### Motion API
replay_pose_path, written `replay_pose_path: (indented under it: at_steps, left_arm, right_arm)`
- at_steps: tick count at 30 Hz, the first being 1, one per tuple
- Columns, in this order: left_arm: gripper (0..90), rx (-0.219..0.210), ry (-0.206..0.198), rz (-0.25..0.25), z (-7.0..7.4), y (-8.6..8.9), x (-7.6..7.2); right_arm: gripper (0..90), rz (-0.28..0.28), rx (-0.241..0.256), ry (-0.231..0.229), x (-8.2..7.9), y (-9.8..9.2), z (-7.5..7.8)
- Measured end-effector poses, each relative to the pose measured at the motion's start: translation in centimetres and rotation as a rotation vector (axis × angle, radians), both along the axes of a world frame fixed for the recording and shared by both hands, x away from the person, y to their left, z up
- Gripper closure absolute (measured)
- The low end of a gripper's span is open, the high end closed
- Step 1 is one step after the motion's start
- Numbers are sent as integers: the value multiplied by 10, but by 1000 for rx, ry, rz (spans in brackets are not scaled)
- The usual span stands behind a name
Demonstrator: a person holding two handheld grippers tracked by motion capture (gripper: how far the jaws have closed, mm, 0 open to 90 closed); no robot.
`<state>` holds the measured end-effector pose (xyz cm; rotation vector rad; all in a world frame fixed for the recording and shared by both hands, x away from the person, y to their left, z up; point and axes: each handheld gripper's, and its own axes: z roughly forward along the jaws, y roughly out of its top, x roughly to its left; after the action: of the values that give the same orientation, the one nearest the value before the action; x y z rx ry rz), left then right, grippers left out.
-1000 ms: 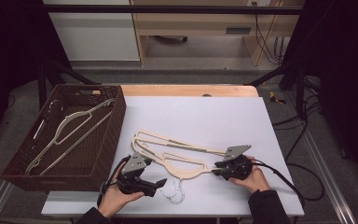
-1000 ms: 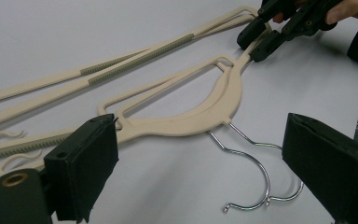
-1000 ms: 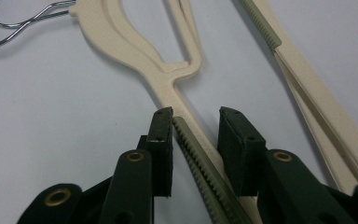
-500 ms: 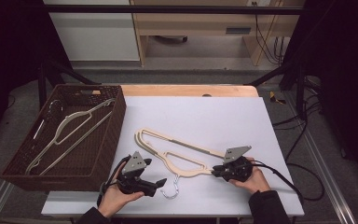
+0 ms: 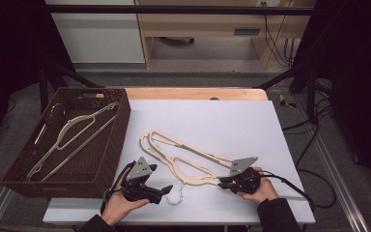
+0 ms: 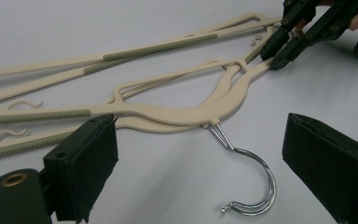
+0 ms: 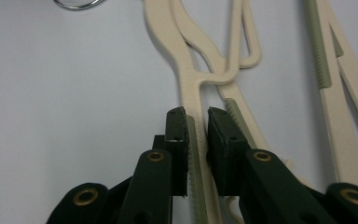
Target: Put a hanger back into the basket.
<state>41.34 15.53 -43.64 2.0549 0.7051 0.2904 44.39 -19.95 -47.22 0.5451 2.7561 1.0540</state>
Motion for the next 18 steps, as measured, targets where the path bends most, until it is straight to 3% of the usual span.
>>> replay_pose_path:
  at_steps: [7,13,18]
  left_arm:
    - [101,1,-4,3,1,2,-1]
    - [100,-1,-3,1,1,2,-1]
    - [95,-11,-11,-4,4,4,-1]
  right_arm:
    - [793,-48,2,10,-11,1,3]
    - [723,-71,-8,-28,-23,1,-2]
    - [763,-74,-6,-21,-23,1,-3]
